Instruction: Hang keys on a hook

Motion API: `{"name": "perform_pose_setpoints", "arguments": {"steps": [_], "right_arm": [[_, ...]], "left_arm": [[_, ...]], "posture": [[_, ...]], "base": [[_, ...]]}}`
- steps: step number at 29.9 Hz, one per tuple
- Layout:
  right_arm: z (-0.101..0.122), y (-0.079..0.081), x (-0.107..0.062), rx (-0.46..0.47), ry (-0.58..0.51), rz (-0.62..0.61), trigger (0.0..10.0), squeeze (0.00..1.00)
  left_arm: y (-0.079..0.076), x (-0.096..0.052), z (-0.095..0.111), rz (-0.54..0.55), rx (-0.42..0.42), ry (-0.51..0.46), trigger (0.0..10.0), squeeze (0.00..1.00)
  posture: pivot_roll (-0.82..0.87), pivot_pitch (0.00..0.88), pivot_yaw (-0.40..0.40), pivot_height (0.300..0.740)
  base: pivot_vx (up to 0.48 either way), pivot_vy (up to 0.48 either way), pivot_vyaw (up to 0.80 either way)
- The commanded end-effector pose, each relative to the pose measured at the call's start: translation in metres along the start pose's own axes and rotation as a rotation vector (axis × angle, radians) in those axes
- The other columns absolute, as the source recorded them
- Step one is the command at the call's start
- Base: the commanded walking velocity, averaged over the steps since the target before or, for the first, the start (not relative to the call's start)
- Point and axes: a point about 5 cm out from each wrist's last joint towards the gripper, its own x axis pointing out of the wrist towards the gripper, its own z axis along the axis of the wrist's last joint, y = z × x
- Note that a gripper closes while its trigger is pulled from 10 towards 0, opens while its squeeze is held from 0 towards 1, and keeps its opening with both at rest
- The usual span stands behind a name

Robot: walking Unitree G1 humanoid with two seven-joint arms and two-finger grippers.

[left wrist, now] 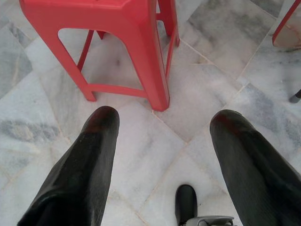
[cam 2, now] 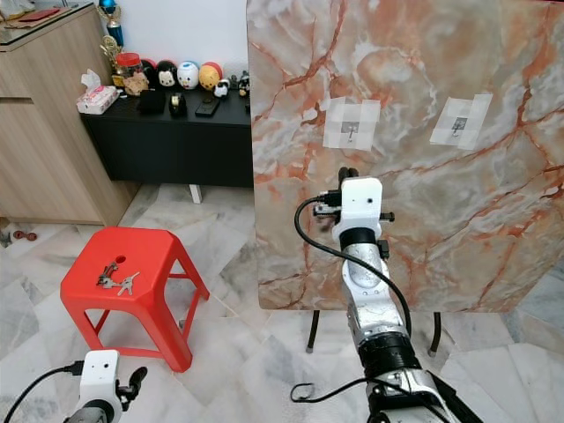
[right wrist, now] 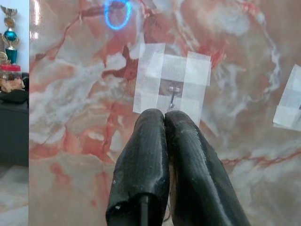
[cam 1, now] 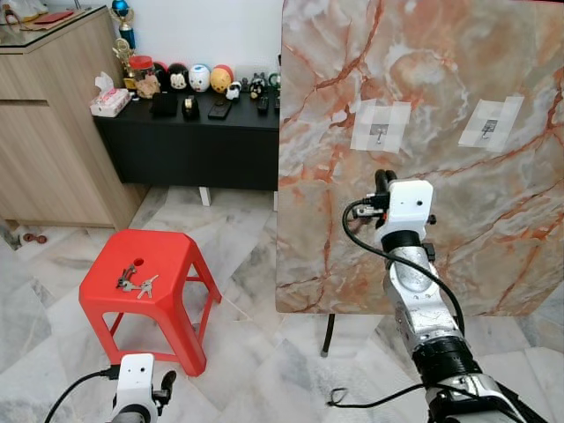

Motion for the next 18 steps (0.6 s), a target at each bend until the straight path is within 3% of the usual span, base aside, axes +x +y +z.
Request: {"name": "perform_pose_setpoints", "arguments": {"steps": [1, 18], "right_arm": [[0.0069, -0.0023, 0.0048, 0.016, -0.027, -0.021, 10.0, 0.00], [0.0024, -0.0009, 0.0043, 0.038, -0.003, -0.039, 10.0, 0.00]], "left_arm": [[0.0031, -0.0005, -0.0033, 0.007, -0.012, 0.027, 10.0, 0.00], [0.0046, -0.0007, -0.0043, 0.012, -0.024, 0.035, 10.0, 0.00]], "posture": [[0.15, 0.000, -0.035, 0.740], [0.16, 0.000, -0.041, 0.740]], "base": [[0.000, 0.000, 0.00], [0.000, 0.000, 0.00]]}}
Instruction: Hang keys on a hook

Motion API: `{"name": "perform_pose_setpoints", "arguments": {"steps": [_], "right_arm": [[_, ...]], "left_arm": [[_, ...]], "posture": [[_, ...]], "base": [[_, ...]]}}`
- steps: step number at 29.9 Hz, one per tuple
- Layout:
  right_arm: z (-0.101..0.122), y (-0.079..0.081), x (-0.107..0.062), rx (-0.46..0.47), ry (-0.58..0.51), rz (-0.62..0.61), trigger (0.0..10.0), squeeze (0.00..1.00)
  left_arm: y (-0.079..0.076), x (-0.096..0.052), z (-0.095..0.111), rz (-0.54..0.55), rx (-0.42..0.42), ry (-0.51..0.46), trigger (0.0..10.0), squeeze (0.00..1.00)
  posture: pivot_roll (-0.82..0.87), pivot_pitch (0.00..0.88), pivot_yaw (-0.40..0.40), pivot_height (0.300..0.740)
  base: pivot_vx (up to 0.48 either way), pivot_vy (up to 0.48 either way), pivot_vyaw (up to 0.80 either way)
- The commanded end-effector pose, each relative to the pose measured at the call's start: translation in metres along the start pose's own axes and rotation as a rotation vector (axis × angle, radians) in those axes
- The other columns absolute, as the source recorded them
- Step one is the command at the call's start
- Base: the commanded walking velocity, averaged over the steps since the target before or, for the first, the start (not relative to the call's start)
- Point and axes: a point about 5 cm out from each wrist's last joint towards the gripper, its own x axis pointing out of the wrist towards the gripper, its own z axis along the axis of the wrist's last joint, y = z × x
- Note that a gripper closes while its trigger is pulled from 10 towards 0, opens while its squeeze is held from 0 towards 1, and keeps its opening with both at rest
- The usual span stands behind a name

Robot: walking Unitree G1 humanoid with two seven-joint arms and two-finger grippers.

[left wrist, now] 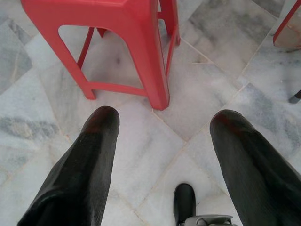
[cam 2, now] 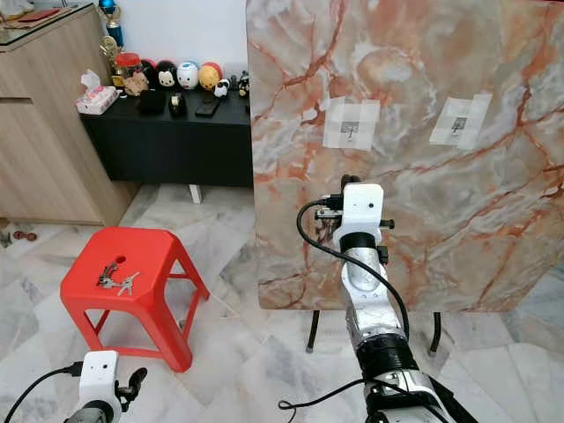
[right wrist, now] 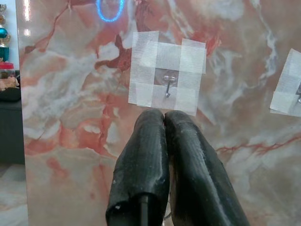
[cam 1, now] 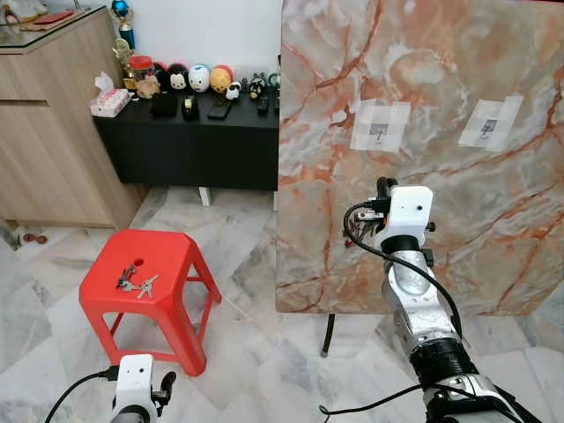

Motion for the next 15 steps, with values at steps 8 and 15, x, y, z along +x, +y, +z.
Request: {"name": "perform_pose_setpoints", "arguments": {"steps": [8, 15], "right_arm": [[0.0089, -0.0007, 0.0063, 0.014, -0.032, -0.010, 10.0, 0.00], [0.0093, 0.0006, 0.0066, 0.016, -0.033, -0.008, 10.0, 0.00]], "left_arm": [[0.0020, 0.0011, 0.0002, 0.007, -0.017, 0.017, 10.0, 0.00], [0.0012, 0.0008, -0.0004, 0.008, -0.023, 0.016, 10.0, 0.00]], "posture": [[0.16, 0.000, -0.045, 0.740], [0.16, 0.000, -0.049, 0.740]], "base": [[0.259, 0.000, 0.00], [0.273, 0.000, 0.00]]}}
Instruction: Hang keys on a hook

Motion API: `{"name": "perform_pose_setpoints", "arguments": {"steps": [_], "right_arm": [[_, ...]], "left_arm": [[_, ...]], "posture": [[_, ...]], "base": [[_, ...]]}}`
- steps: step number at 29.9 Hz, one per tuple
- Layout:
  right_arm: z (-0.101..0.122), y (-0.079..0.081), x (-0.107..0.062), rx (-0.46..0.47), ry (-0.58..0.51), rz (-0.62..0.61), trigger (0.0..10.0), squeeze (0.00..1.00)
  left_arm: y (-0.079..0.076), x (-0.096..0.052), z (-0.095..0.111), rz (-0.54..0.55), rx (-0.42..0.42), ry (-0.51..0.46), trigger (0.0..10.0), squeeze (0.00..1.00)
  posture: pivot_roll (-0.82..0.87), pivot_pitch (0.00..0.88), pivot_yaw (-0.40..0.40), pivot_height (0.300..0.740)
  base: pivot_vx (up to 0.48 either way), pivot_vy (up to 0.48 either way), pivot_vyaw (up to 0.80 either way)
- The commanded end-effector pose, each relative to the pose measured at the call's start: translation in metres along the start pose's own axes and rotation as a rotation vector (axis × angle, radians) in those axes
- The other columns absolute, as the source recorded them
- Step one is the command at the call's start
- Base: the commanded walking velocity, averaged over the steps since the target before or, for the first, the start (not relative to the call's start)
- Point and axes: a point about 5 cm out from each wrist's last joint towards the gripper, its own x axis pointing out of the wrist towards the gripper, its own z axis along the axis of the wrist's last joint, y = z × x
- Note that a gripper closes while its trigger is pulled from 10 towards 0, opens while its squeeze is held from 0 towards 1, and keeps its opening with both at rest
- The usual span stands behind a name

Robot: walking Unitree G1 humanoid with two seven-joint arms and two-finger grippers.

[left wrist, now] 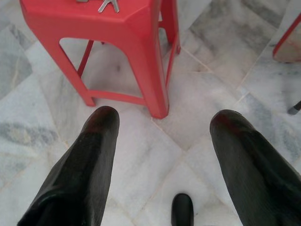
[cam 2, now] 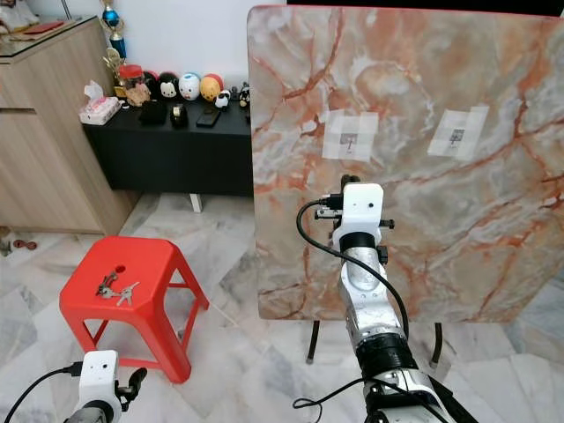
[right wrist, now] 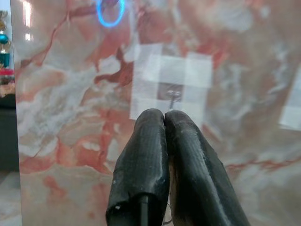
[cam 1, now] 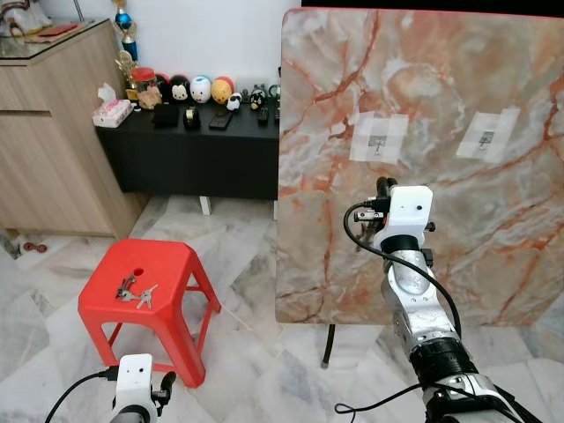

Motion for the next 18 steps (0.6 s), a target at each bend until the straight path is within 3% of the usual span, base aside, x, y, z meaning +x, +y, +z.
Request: {"name": "perform_pose_setpoints", "arguments": {"steps": [1, 18], "right_arm": [[0.0090, 0.0009, 0.0060, 0.014, -0.031, -0.005, 10.0, 0.00], [0.0086, 0.0046, 0.0040, 0.026, -0.039, -0.014, 10.0, 0.00]], "left_arm": [[0.0013, 0.0000, -0.0017, 0.007, -0.019, 0.017, 10.0, 0.00], [0.0031, -0.0010, -0.0043, 0.012, -0.024, 0.028, 10.0, 0.00]], "posture": [[0.16, 0.000, -0.049, 0.740], [0.16, 0.000, -0.048, 0.740]], "base": [[0.289, 0.000, 0.00], [0.287, 0.000, 0.00]]}}
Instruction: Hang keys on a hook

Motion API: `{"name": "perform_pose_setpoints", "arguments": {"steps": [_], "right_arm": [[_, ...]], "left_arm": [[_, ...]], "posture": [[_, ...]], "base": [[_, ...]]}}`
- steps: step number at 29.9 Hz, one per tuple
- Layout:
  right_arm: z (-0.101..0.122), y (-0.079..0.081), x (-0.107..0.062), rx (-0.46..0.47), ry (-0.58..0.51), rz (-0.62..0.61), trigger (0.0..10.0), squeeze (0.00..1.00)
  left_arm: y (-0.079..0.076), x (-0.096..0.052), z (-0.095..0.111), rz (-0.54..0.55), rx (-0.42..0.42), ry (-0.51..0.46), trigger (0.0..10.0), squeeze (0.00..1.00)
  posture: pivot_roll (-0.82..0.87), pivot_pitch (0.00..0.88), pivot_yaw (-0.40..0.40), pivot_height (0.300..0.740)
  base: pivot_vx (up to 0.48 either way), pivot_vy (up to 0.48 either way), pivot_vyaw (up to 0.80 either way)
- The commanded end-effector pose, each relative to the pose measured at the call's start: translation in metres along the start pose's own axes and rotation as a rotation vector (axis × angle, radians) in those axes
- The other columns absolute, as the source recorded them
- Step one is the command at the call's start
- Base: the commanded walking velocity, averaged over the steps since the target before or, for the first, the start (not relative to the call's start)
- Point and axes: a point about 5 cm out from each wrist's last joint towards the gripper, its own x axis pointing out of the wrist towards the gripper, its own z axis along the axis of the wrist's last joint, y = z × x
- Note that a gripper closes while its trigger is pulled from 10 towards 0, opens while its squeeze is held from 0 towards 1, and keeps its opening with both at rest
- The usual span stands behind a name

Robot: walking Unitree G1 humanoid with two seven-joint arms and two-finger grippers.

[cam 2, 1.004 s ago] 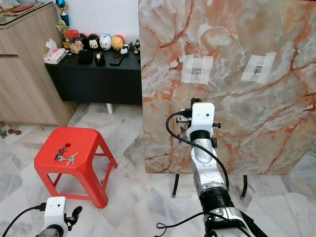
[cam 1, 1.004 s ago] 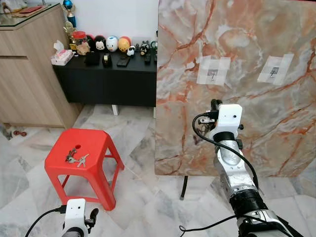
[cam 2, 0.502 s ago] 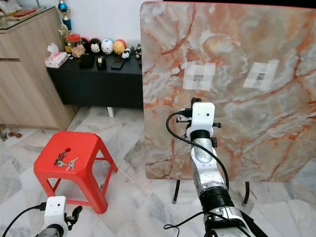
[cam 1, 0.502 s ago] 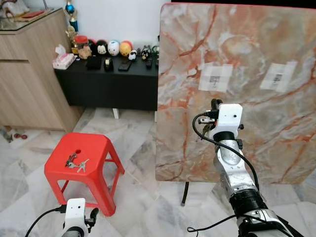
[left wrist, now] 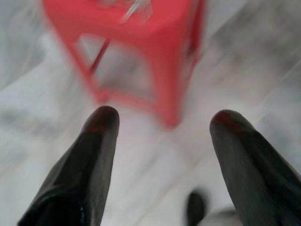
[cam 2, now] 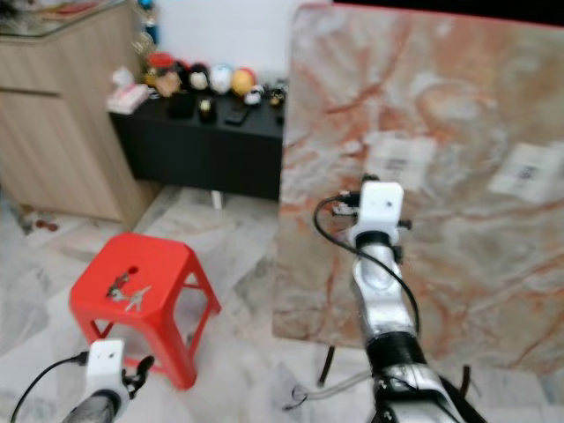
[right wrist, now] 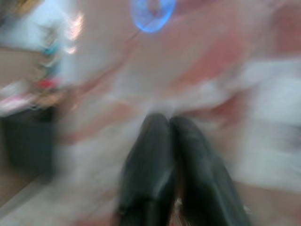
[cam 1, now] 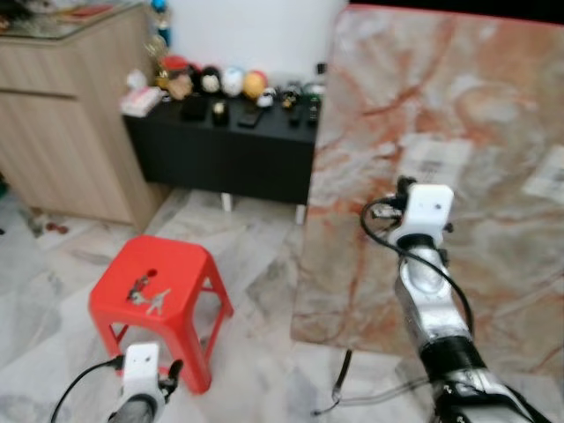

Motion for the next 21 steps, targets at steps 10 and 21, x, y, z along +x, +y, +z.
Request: {"name": "perform_pose_setpoints", "arguments": {"steps": [10, 21], "right_arm": [[0.003, -0.023, -0.002, -0.009, -0.035, -0.085, 10.0, 0.00], [0.012, -0.040, -0.009, 0.017, -0.074, -0.238, 10.0, 0.00]], "left_arm": [[-0.013, 0.003, 0.006, -0.032, -0.025, -0.012, 10.0, 0.00], [-0.011, 0.004, 0.006, -0.034, -0.023, -0.007, 10.0, 0.00]], "posture": [[0.16, 0.000, -0.045, 0.740], [0.16, 0.000, -0.041, 0.740]], "base": [[0.000, 0.000, 0.00], [0.000, 0.000, 0.00]]}}
